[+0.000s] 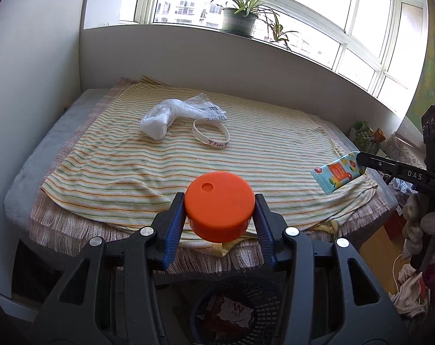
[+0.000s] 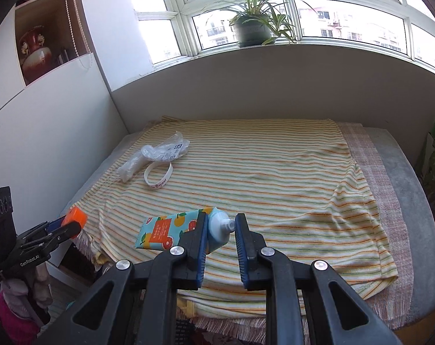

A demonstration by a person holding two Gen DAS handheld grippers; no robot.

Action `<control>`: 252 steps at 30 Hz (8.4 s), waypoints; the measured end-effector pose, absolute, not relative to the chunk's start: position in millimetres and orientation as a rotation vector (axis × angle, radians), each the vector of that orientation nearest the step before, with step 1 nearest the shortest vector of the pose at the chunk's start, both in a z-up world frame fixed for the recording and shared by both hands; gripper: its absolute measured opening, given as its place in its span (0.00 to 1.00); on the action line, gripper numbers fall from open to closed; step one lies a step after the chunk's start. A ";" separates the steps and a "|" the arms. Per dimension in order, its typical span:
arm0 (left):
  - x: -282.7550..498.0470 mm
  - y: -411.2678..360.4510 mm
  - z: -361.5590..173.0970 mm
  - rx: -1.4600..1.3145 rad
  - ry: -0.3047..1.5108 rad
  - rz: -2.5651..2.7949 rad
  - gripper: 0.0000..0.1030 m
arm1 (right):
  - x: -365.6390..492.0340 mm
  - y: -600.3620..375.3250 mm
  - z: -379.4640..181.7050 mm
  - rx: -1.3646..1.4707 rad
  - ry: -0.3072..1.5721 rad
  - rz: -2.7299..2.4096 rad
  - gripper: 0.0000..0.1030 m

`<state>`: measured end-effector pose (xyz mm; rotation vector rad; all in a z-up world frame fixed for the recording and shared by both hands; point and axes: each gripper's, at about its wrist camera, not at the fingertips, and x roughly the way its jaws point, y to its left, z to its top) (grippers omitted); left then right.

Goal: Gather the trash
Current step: 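Lift the cap and tube and carry both down over the blue wastebasket, then open the left gripper to drop the cap while the right gripper releases the tube, then raise both tools back over the bed toward the plastic bag and white band, then grasp the clear plastic bag with the left gripper while the right gripper grasps the white band, then lift the bag and band and carry both down over the blue wastebasket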

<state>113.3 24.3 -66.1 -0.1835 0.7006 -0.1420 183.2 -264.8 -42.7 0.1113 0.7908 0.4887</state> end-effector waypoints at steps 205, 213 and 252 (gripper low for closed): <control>285.5 127.7 -85.2 -0.213 0.829 -0.055 0.36 | 313.4 -88.8 -81.8 -0.027 1.027 0.583 0.00; 249.4 118.1 -64.7 -0.188 0.787 -0.045 0.36 | 278.6 -104.9 -57.2 -0.026 0.971 0.597 0.00; 53.7 31.5 -66.0 -0.176 0.728 -0.154 0.36 | 86.2 -213.3 -34.1 0.053 0.869 0.658 0.00</control>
